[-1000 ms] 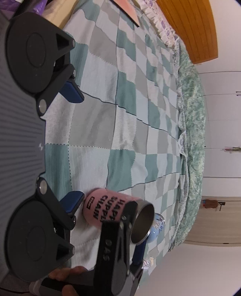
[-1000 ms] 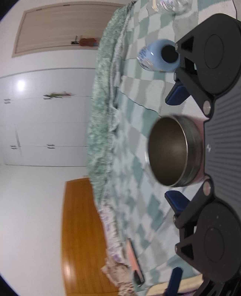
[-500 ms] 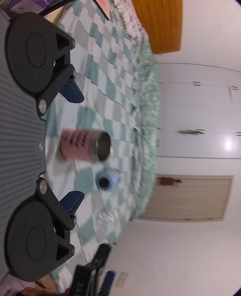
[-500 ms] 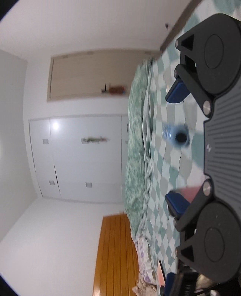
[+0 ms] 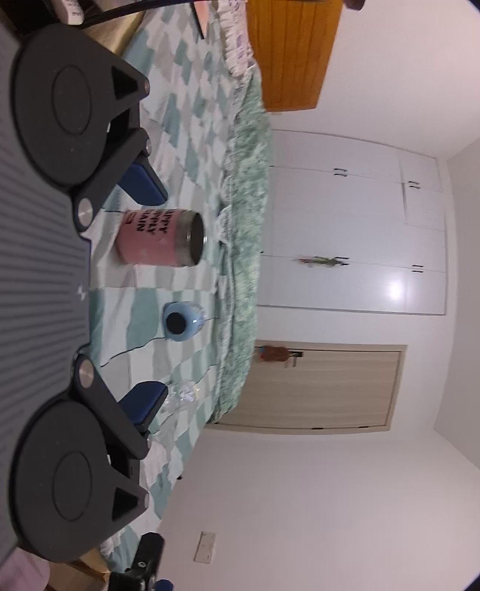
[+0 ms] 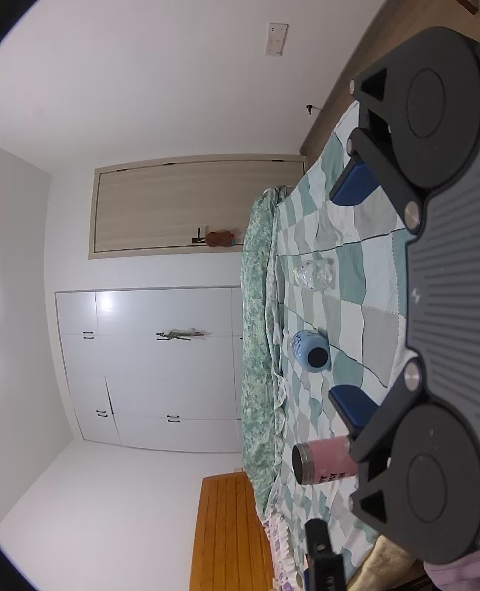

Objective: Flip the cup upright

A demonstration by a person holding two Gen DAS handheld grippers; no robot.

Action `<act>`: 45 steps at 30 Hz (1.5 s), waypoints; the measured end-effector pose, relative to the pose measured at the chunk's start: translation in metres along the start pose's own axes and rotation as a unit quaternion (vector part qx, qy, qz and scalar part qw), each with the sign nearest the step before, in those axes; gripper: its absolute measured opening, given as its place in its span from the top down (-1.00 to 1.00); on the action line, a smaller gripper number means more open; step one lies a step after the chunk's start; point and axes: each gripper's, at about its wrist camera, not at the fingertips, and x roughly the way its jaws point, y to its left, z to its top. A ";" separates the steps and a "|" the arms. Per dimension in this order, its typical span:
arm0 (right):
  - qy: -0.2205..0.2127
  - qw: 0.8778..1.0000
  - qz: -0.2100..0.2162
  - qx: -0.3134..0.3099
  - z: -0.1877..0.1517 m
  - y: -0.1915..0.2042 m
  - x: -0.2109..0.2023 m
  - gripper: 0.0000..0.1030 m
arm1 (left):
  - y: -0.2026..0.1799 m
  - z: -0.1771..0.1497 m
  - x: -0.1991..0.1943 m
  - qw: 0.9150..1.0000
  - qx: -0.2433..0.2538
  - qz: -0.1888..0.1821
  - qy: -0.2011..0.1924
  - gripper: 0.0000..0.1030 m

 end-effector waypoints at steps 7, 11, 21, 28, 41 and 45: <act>-0.004 1.000 -0.004 0.005 -0.004 0.000 0.001 -1.00 | -0.001 -0.003 0.000 1.000 0.009 -0.009 0.008 -1.00; -0.007 1.000 -0.003 0.002 -0.004 0.005 0.000 -1.00 | 0.001 -0.004 -0.001 1.000 0.010 -0.007 0.006 -1.00; -0.012 1.000 -0.008 0.000 -0.005 0.007 -0.003 -1.00 | 0.000 -0.004 -0.001 1.000 0.010 -0.002 0.002 -1.00; -0.016 1.000 -0.008 0.000 -0.008 0.009 -0.005 -1.00 | -0.002 -0.005 -0.005 1.000 0.010 -0.002 -0.002 -1.00; -0.017 1.000 -0.008 0.000 -0.008 0.009 -0.006 -1.00 | -0.001 -0.005 -0.006 1.000 0.010 -0.004 -0.003 -1.00; -0.017 1.000 -0.008 0.000 -0.008 0.009 -0.007 -1.00 | -0.001 -0.004 -0.006 1.000 0.010 -0.005 -0.004 -1.00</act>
